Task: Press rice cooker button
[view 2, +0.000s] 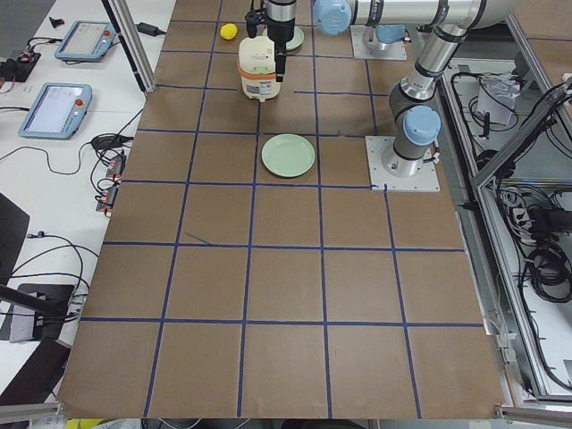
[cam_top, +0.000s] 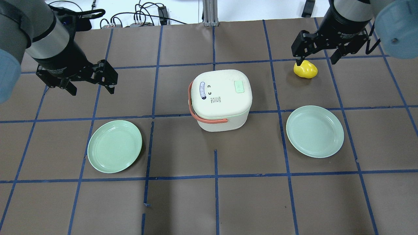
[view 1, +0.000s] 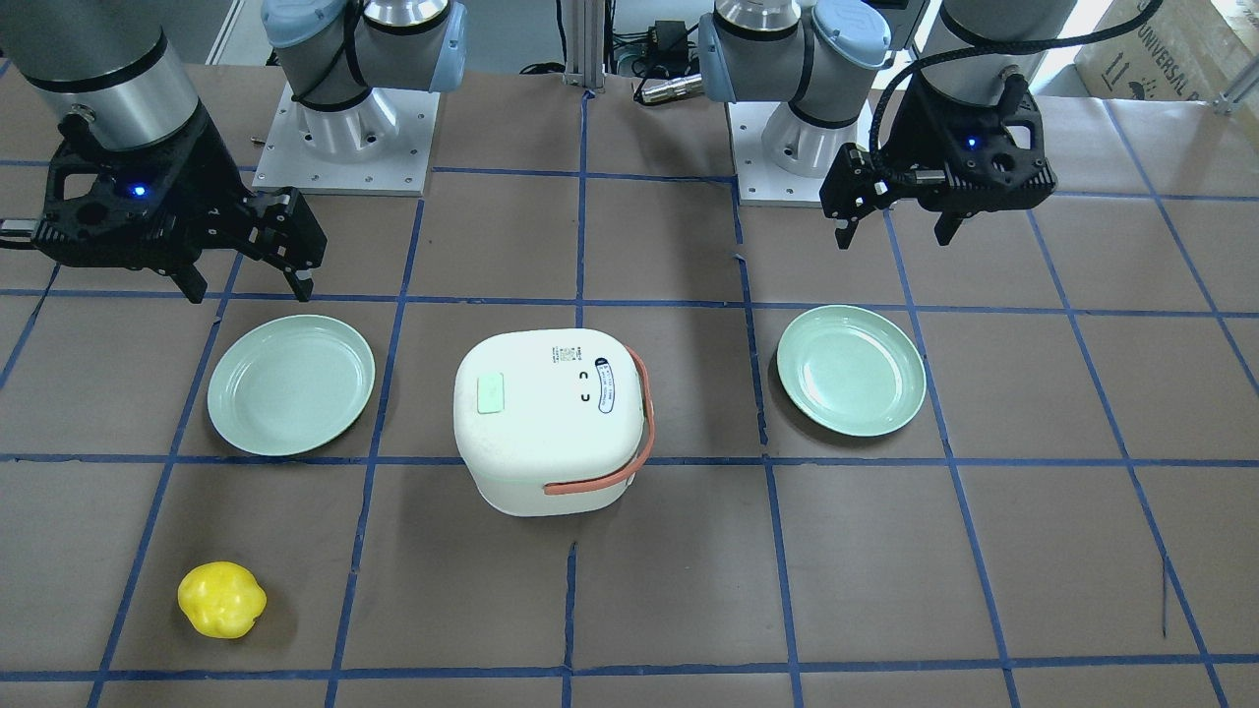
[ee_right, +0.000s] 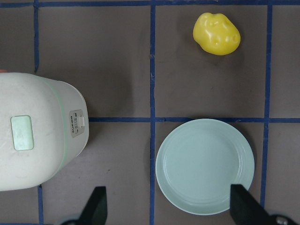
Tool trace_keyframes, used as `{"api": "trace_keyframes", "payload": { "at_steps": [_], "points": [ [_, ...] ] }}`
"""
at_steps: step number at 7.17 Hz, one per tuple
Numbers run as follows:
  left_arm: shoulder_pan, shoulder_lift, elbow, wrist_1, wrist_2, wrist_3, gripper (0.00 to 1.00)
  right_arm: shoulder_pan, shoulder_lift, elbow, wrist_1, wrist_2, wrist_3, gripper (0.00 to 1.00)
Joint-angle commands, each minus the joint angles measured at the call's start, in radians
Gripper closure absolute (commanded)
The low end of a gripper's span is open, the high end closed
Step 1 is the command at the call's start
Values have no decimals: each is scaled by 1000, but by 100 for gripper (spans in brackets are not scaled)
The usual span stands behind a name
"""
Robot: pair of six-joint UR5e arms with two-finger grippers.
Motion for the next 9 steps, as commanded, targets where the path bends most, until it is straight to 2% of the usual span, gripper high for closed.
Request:
{"api": "trace_keyframes", "payload": {
  "at_steps": [1, 2, 3, 4, 6, 9],
  "points": [
    [0, 0, 0, 0, 0, 0, 0, 2, 0, 0, 6, 8, 71, 48],
    [0, 0, 0, 0, 0, 0, 0, 3, -2, -2, 11, 15, 126, 72],
    [0, 0, 0, 0, 0, 0, 0, 5, 1, 0, 9, 10, 130, 82],
    [0, 0, 0, 0, 0, 0, 0, 23, 10, -3, 6, -1, 127, 87],
    [0, 0, 0, 0, 0, 0, 0, 125, 30, -13, -6, -98, 115, 89],
    [0, 0, 0, 0, 0, 0, 0, 225, 69, -14, -44, -94, 129, 89]
  ]
}}
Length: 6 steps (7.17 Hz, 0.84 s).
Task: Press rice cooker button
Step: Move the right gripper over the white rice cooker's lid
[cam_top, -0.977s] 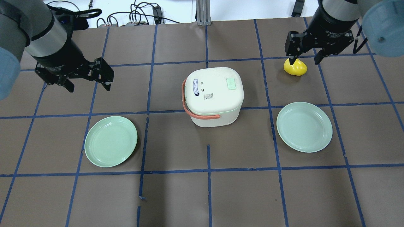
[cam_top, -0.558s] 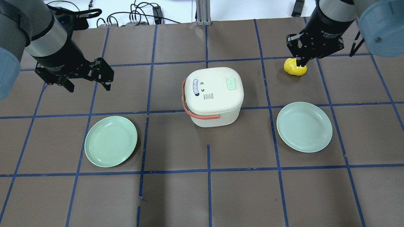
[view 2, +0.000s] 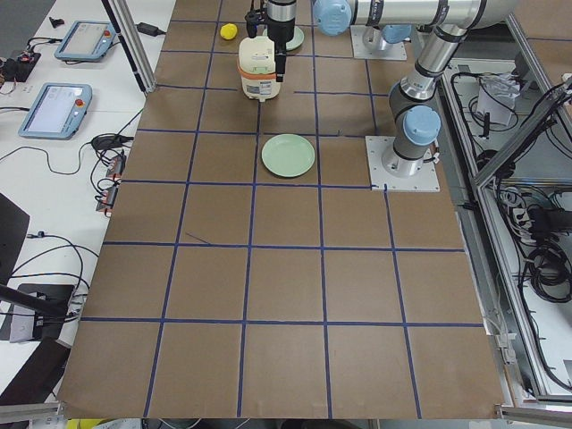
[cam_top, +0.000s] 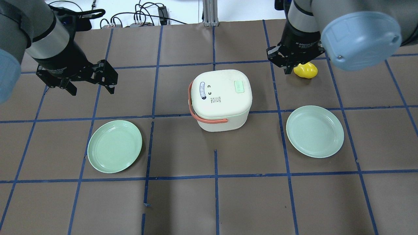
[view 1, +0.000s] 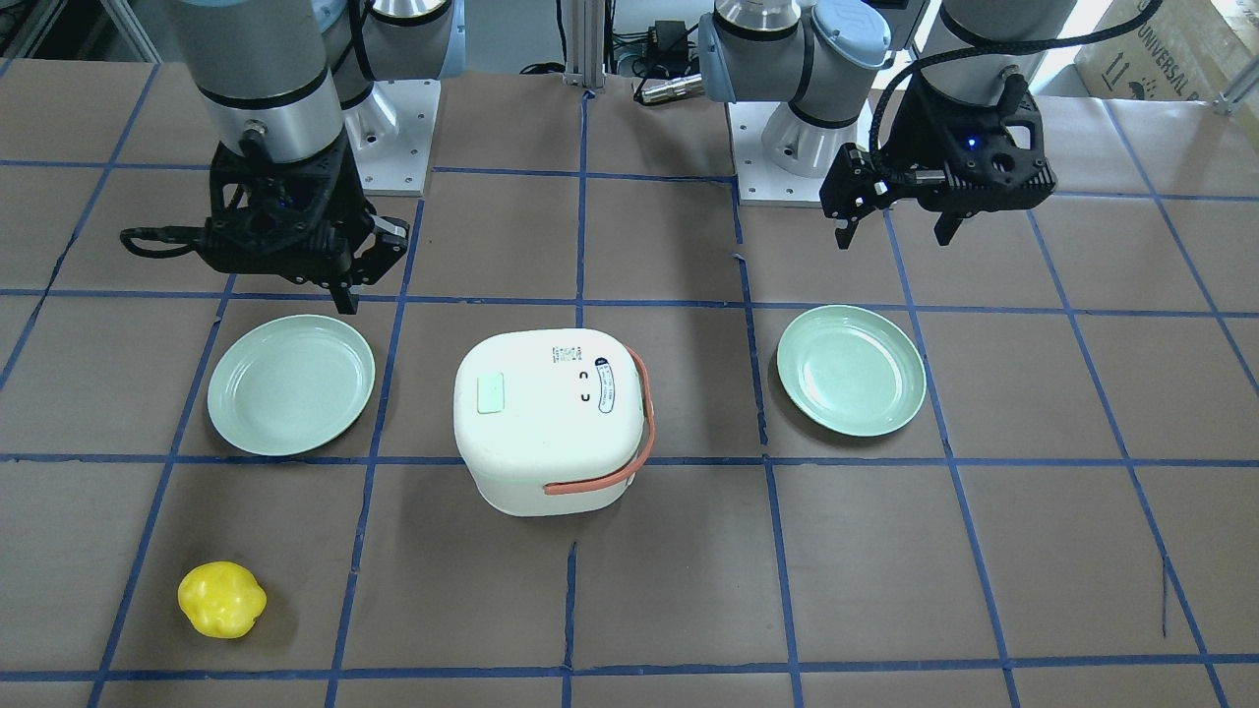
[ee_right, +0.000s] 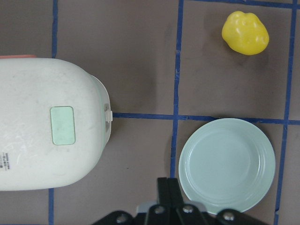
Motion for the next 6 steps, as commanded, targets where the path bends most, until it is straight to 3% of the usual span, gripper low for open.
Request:
{"api": "trace_keyframes", "payload": {
  "at_steps": [1, 4, 6],
  "points": [
    [0, 0, 0, 0, 0, 0, 0, 49, 32, -1, -19, 1, 3, 89],
    [0, 0, 0, -1, 0, 0, 0, 125, 112, -2, -131, 6, 36, 88],
    [0, 0, 0, 0, 0, 0, 0, 146, 124, -10, -133, 21, 44, 89]
  ]
}}
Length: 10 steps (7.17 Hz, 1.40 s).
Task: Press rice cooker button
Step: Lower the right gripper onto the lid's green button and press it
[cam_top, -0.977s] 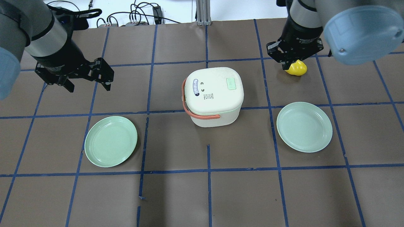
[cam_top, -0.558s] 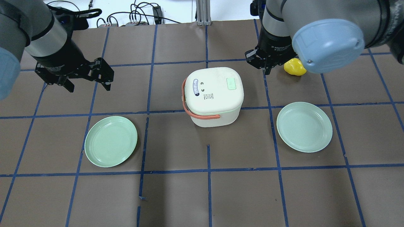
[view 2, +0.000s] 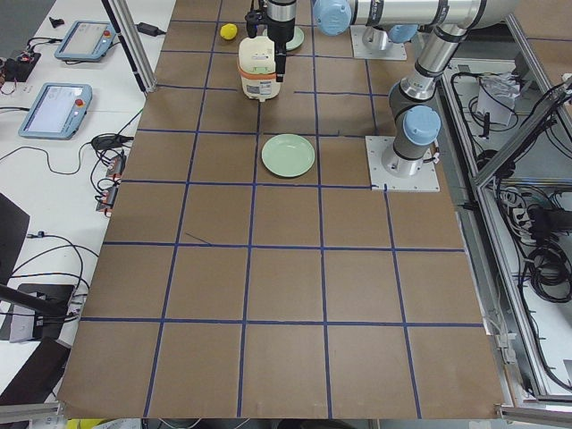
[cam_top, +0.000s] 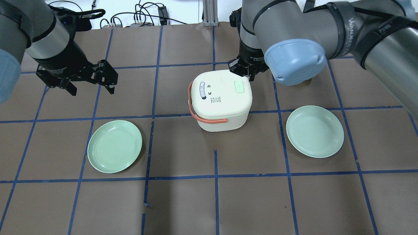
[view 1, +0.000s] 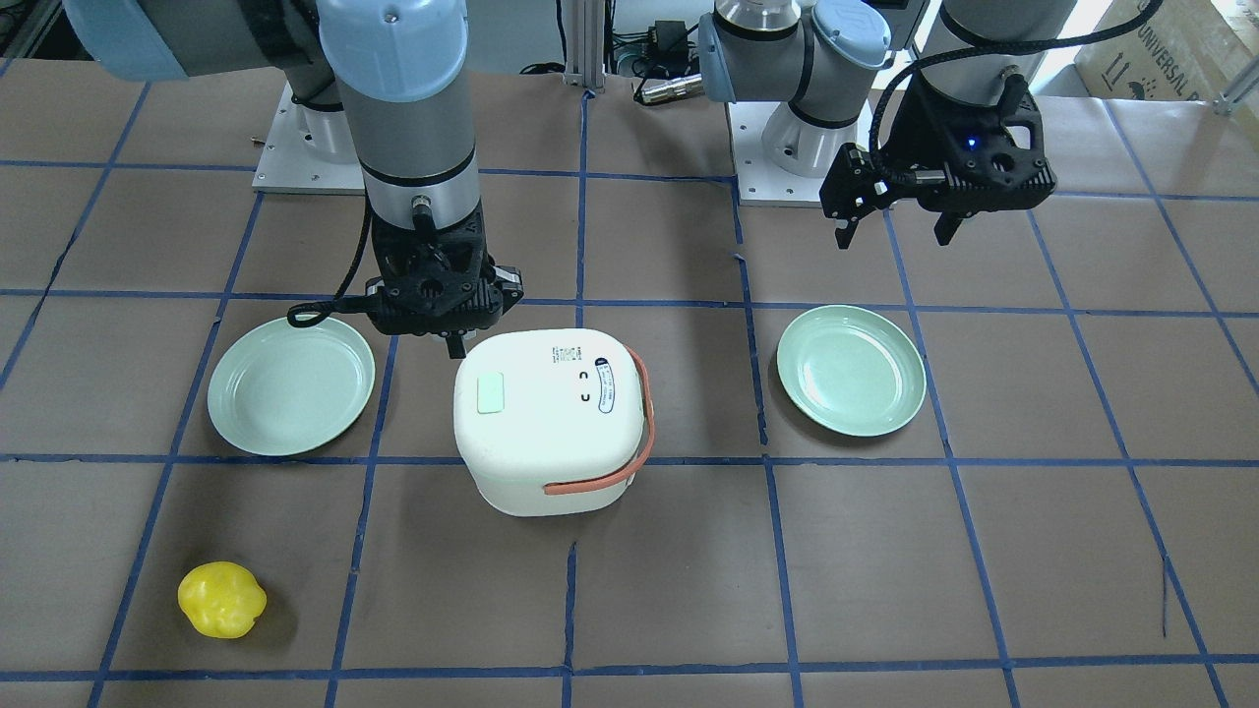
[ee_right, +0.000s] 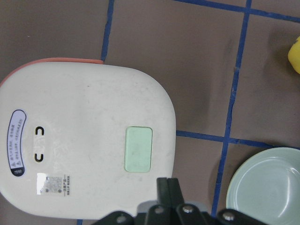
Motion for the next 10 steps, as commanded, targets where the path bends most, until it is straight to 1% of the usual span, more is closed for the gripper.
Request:
{"api": "trace_keyframes", "payload": {
  "at_steps": [1, 2, 5, 10],
  "points": [
    [0, 0, 0, 1, 0, 0, 0, 13, 12, -3, -9, 57, 14, 88],
    [0, 0, 0, 1, 0, 0, 0, 13, 24, -3, -7, 71, 31, 88],
    [0, 0, 0, 1, 0, 0, 0, 4, 50, -3, -9, 70, 14, 88],
    [0, 0, 0, 1, 0, 0, 0, 4, 89, -3, -42, 70, 13, 89]
  ]
}}
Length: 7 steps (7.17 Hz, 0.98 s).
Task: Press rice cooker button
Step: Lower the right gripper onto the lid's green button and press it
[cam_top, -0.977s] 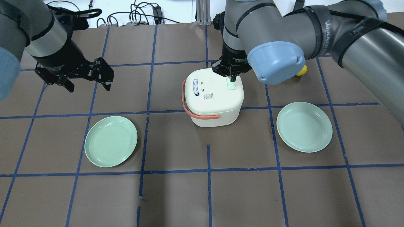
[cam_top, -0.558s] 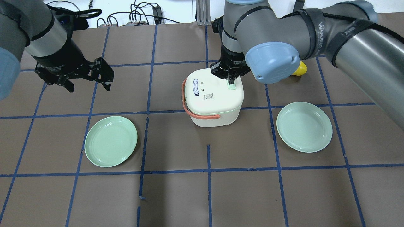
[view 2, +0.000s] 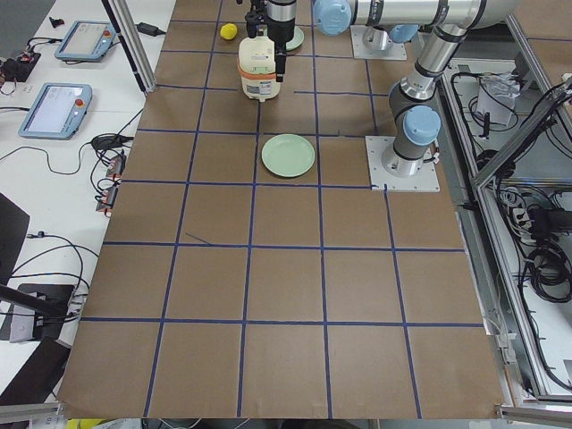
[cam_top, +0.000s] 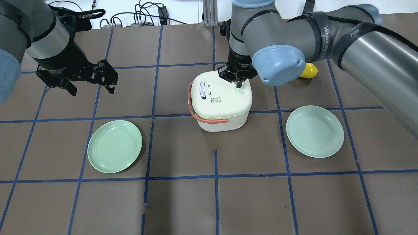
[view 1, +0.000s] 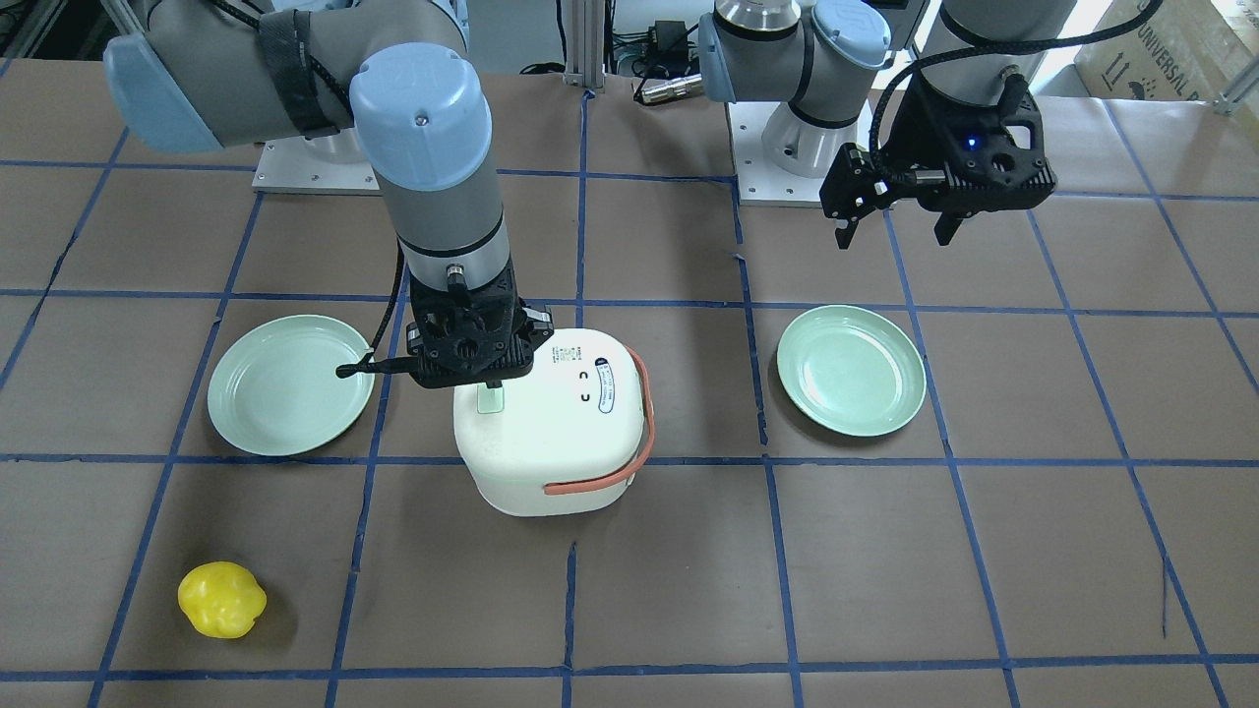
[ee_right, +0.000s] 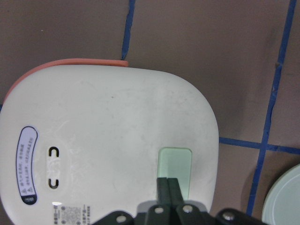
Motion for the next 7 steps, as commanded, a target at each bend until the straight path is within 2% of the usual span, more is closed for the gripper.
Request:
{"api": "trace_keyframes", "payload": {
  "at_steps": [1, 7],
  "points": [
    [0, 0, 0, 0, 0, 0, 0, 0, 10, 3, -9, 0, 0, 89],
    [0, 0, 0, 0, 0, 0, 0, -9, 34, 9, -14, -1, -14, 90]
  ]
}}
